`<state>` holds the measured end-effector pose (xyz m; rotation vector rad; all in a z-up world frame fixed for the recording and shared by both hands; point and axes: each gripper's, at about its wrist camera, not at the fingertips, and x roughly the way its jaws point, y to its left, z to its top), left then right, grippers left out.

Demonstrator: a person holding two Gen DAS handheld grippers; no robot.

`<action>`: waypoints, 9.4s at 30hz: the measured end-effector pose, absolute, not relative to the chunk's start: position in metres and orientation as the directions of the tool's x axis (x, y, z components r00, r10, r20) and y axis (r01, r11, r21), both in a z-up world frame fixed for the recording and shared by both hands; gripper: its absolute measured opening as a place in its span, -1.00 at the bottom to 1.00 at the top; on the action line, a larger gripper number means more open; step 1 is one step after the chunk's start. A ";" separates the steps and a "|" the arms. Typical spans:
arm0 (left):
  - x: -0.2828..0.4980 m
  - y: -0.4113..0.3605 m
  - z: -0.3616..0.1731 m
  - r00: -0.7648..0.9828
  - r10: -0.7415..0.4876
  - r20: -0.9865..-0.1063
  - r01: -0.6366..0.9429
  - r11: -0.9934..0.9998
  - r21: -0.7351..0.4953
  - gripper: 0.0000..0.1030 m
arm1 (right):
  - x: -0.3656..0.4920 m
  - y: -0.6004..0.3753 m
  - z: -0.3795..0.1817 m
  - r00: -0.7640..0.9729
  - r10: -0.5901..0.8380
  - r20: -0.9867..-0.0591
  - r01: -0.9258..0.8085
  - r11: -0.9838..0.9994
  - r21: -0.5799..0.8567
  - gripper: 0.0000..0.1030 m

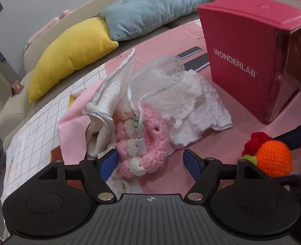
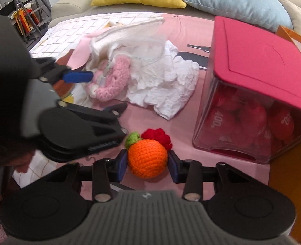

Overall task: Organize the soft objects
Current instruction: 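Grasp the pink crochet piece with the left tool while the right tool grasps the orange crochet ball, then carry the crochet piece and orange ball over the white box with both tools, then open both tools to release the crochet items into the box, then move both tools back toward the pink cloth and beige mitt, then grasp the brown sponge with the left tool while the right tool grasps the plastic bag, then carry the sponge and plastic bag over the white box with both tools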

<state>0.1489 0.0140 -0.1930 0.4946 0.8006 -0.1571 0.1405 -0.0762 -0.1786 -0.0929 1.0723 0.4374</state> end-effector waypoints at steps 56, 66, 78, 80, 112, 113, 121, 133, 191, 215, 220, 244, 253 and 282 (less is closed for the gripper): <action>0.091 -0.140 0.008 0.499 -0.575 -0.648 0.606 0.766 -0.214 -0.56 | 0.070 -0.311 -0.052 0.687 0.024 -0.726 0.004 0.999 0.037 -0.20; 0.135 -0.209 -0.024 0.414 -0.522 -0.746 0.633 0.754 -0.176 -0.56 | 0.089 -0.344 -0.065 0.652 -0.032 -0.758 0.053 0.999 0.004 -0.20; 0.153 -0.236 -0.053 0.378 -0.462 -0.802 0.654 0.747 -0.122 -0.54 | 0.115 -0.359 -0.098 0.559 -0.084 -0.825 0.067 0.996 -0.056 -0.20; 0.157 -0.240 -0.056 0.378 -0.467 -0.799 0.658 0.743 -0.122 -0.54 | 0.116 -0.361 -0.101 0.549 -0.091 -0.831 0.074 0.995 -0.060 -0.20; 0.161 -0.230 -0.037 0.497 -0.480 -0.723 0.640 0.765 -0.068 0.24 | 0.121 -0.357 -0.091 0.567 -0.126 -0.814 0.085 0.992 -0.094 -0.01; 0.158 -0.228 -0.033 0.510 -0.481 -0.713 0.638 0.767 -0.062 0.25 | 0.119 -0.355 -0.088 0.570 -0.126 -0.812 0.085 0.992 -0.095 -0.01; 0.139 -0.208 -0.010 0.554 -0.502 -0.664 0.624 0.779 -0.068 0.26 | 0.099 -0.338 -0.063 0.629 -0.104 -0.770 0.076 0.994 -0.073 0.28; 0.098 -0.155 -0.005 0.605 -0.486 -0.631 0.612 0.791 -0.023 0.26 | 0.062 -0.289 -0.050 0.695 -0.024 -0.718 0.025 1.000 -0.009 0.29; 0.145 0.127 -0.118 0.650 -0.021 -0.760 0.043 0.999 0.010 0.32 | 0.183 -0.035 -0.105 0.571 0.328 -0.752 -0.468 0.883 0.031 -0.04; 0.193 0.162 -0.182 0.580 0.052 -0.813 0.005 0.998 0.067 0.73 | 0.236 0.024 -0.165 0.491 0.321 -0.810 -0.467 0.882 0.067 0.54; 0.191 0.163 -0.180 0.583 0.035 -0.811 -0.012 0.999 0.035 0.58 | 0.226 0.040 -0.164 0.560 0.265 -0.785 -0.497 0.865 -0.063 0.30; 0.122 0.127 -0.128 0.468 -0.074 -0.880 -0.076 0.990 -0.123 0.45 | 0.124 -0.045 -0.100 0.562 0.339 -0.755 -0.549 0.835 -0.034 -0.97; 0.072 0.082 -0.088 0.564 -0.055 -0.824 0.042 0.998 -0.038 0.45 | 0.084 -0.094 -0.078 0.598 0.343 -0.724 -0.474 0.880 0.026 -0.98; 0.090 -0.104 0.016 0.668 -0.360 -0.652 0.486 0.874 0.015 0.45 | 0.065 -0.282 -0.001 0.873 0.187 -0.451 -0.137 0.980 0.141 -0.98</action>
